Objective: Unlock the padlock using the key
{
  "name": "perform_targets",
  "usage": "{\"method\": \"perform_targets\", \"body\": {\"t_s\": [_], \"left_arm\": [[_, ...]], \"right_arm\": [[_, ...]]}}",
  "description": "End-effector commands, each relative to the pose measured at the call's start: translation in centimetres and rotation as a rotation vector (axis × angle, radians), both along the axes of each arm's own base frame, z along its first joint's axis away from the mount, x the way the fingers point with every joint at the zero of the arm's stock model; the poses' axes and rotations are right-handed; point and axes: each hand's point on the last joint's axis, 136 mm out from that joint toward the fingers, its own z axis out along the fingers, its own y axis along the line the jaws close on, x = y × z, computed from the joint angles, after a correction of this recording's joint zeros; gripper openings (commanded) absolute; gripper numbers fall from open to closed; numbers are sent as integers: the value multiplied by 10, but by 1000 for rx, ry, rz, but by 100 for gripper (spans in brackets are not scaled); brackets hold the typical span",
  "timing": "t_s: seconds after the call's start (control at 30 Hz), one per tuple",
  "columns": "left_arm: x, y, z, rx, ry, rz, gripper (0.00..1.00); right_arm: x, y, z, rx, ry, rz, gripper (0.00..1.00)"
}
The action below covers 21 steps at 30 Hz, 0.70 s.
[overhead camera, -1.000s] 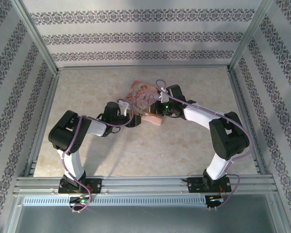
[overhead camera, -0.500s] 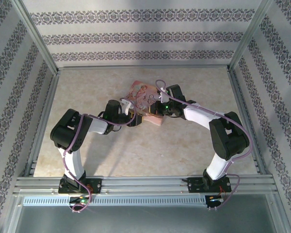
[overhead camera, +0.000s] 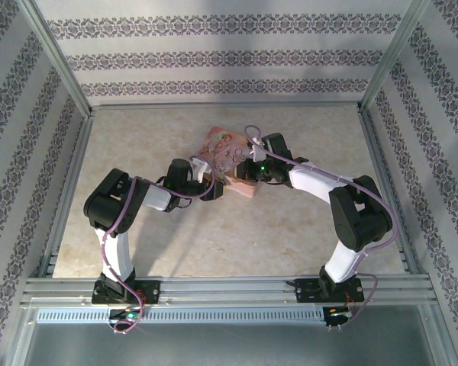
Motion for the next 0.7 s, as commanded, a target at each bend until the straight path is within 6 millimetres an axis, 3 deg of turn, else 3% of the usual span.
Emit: {"method": "perform_targets", "body": {"t_s": [0.0, 0.67], "left_arm": [[1, -1, 2, -36, -17, -2, 48], [-3, -13, -1, -38, -14, -20, 40]], "right_arm": [[-15, -9, -27, -68, 81, 4, 0], [-15, -8, -26, -71, 79, 4, 0]]}}
